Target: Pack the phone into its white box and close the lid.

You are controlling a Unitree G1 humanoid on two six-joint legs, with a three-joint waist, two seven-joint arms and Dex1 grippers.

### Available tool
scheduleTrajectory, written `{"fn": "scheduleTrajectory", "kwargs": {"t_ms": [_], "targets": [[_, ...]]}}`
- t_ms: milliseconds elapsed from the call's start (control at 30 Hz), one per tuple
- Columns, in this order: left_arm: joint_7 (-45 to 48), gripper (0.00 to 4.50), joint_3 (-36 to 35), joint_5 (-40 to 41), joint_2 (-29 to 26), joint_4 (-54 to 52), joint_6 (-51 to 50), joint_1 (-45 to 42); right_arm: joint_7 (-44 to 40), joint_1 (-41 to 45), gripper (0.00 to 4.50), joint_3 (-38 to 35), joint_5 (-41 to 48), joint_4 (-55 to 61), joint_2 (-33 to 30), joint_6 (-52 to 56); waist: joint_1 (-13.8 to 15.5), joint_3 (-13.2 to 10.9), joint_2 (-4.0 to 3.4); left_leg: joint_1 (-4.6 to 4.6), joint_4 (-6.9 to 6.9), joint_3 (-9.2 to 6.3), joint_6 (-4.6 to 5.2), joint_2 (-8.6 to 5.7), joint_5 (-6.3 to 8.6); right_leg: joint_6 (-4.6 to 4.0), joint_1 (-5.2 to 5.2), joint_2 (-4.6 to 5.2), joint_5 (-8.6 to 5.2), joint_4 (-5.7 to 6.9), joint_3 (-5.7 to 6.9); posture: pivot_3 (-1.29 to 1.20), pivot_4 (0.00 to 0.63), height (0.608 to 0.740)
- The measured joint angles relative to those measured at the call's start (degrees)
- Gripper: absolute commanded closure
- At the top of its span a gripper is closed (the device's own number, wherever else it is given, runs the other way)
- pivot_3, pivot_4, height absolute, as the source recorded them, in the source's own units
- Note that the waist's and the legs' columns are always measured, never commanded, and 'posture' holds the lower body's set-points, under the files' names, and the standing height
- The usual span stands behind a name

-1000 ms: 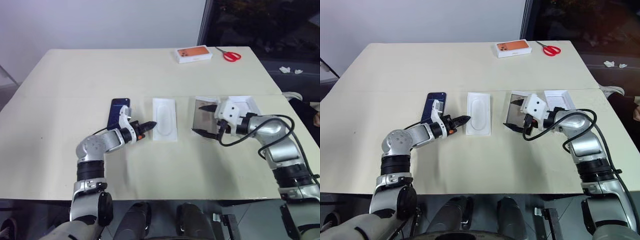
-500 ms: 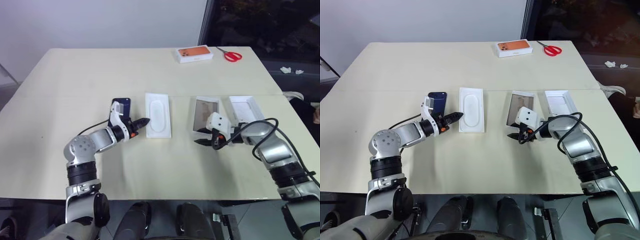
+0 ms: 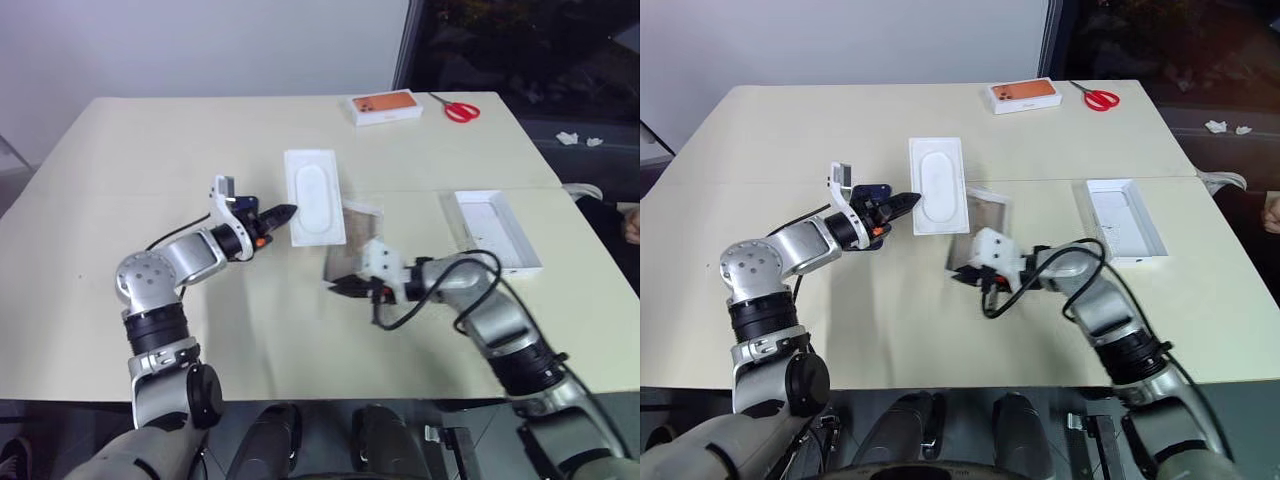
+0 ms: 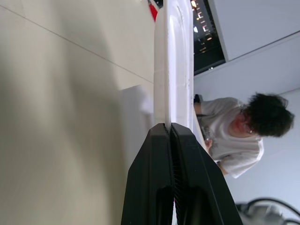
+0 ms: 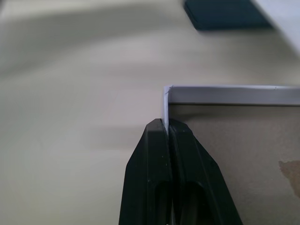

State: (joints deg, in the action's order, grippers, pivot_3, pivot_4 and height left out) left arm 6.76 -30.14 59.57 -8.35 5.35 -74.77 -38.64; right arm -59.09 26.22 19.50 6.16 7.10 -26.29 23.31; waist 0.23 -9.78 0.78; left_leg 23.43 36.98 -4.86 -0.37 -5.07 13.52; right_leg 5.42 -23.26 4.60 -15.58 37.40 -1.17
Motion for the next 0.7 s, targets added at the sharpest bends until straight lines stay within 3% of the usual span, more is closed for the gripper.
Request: {"fn": "scheduleTrajectory", "kwargs": {"t_ms": [33, 67, 100, 233, 500, 700], "targets": [[-0.3, 4.5, 0.1, 0.1, 0.1, 0.0, -0.1, 0.0, 0.6, 0.0, 4.41, 0.9, -0.2, 0.1, 0.7, 0.4, 0.2, 0.0, 0.0, 0.0, 0.01, 0.0, 0.0, -0.02, 0.0, 0.0, 0.01, 0.02, 0.0, 0.0, 0.01, 0.0, 0.15, 0.74], [-0.7, 4.5, 0.2, 0.2, 0.1, 0.0, -0.2, 0.2, 0.8, -0.2, 3.89, 1.4, -0.2, 0.4, 0.8, 1.2, 0.4, 0.0, 0.0, 0.0, 0.02, -0.01, 0.0, -0.04, 0.0, 0.0, 0.02, 0.03, 0.0, 0.0, 0.03, 0.0, 0.15, 0.74], [-0.8, 4.5, 0.3, 0.2, 0.1, -0.1, -0.3, 0.7, 0.9, -0.3, 3.64, 1.7, -0.3, 0.7, 0.7, 1.6, 0.5, 0.0, 0.0, 0.0, 0.01, -0.01, 0.01, -0.06, 0.0, 0.0, 0.03, 0.04, 0.0, -0.01, 0.03, 0.0, 0.15, 0.74], [-1.2, 4.5, 1.7, 0.3, 0.1, -1.1, -2.0, 3.7, 1.5, -0.6, 1.69, 2.1, -1.0, 1.1, -0.5, 0.9, 0.4, 0.0, 0.01, 0.0, 0.0, -0.01, 0.02, -0.05, 0.01, 0.0, 0.01, 0.03, 0.0, -0.01, 0.01, 0.0, 0.15, 0.74], [-1.9, 4.5, 3.5, 1.8, -0.2, -4.6, -5.1, 6.9, -4.0, -3.3, 1.69, -1.6, 3.9, 6.8, -10.1, 2.9, 0.4, 0.0, 0.02, 0.01, -0.01, -0.01, 0.2, -0.04, 0.12, 0.0, 0.05, 0.04, 0.0, -0.06, 0.01, 0.0, 0.15, 0.74], [-2.3, 4.5, 5.4, 1.9, -0.3, -5.7, -6.9, 7.8, -7.4, -3.9, 1.69, -6.9, 5.4, 3.9, -17.9, 1.9, 0.5, 0.0, 0.03, 0.01, -0.02, -0.01, 0.28, -0.03, 0.17, 0.0, 0.07, 0.05, 0.0, -0.07, 0.0, 0.0, 0.15, 0.74]]}}
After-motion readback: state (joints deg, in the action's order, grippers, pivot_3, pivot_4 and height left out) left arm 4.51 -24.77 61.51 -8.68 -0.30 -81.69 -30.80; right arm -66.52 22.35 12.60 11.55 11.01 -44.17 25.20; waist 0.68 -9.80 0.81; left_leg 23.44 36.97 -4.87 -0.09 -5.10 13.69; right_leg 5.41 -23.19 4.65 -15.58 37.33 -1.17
